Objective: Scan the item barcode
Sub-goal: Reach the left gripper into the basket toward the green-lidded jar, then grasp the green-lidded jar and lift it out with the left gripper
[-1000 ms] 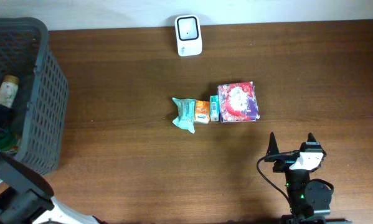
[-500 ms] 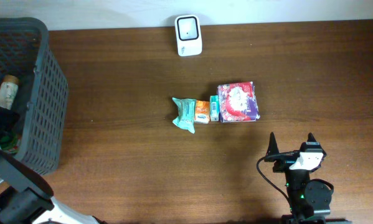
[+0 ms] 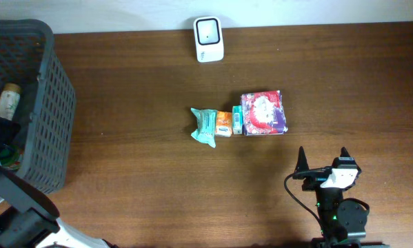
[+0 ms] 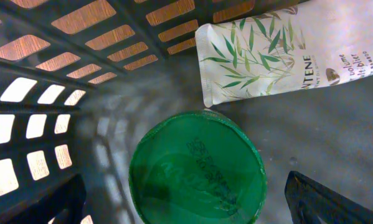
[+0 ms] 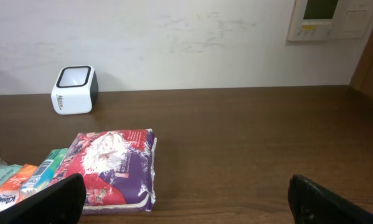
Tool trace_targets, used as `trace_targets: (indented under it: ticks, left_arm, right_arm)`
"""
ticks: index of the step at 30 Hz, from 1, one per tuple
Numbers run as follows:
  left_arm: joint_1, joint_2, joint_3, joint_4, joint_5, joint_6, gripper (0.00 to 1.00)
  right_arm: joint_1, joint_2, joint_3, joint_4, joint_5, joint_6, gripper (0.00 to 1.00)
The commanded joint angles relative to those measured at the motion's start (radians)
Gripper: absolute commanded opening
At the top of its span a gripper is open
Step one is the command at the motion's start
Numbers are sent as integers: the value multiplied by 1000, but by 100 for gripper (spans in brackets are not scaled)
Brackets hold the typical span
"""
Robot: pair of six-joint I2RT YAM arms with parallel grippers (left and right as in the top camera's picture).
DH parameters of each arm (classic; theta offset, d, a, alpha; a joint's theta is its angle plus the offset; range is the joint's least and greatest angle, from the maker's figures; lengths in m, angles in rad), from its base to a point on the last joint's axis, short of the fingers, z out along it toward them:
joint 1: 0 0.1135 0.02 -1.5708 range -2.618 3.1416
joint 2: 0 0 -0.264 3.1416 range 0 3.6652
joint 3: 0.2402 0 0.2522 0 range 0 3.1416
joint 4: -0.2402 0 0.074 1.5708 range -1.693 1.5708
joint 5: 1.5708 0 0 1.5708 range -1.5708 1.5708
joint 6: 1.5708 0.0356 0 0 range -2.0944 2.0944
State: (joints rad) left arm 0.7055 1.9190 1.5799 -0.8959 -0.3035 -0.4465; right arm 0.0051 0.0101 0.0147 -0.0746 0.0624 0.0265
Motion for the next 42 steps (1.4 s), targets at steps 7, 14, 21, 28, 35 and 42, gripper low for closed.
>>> trace_targets:
  ticks: [7,14,21,28,35,42]
  left_arm:
    - [3,-3,-8,14,0,-8,100]
    - [5,37,-9,43,25,-8,100]
    - [14,79,-9,95,92,81,99]
    - [14,79,-10,74,105,82,88]
    - [14,119,-10,66,101,116,80]
    - [16,98,-2,64,106,115,56]
  right_arm:
    - [-6,-6,-9,-3,2,5,98]
    - [-6,-6,-9,-3,2,5,99]
    - [-6,-6,-9,-3,2,5,99]
    - [-6,-6,-9,-3,2,5,98]
    - [-6,-6,-9,-3,2,5,99]
    - [-6,-6,-9,-3,2,5,98]
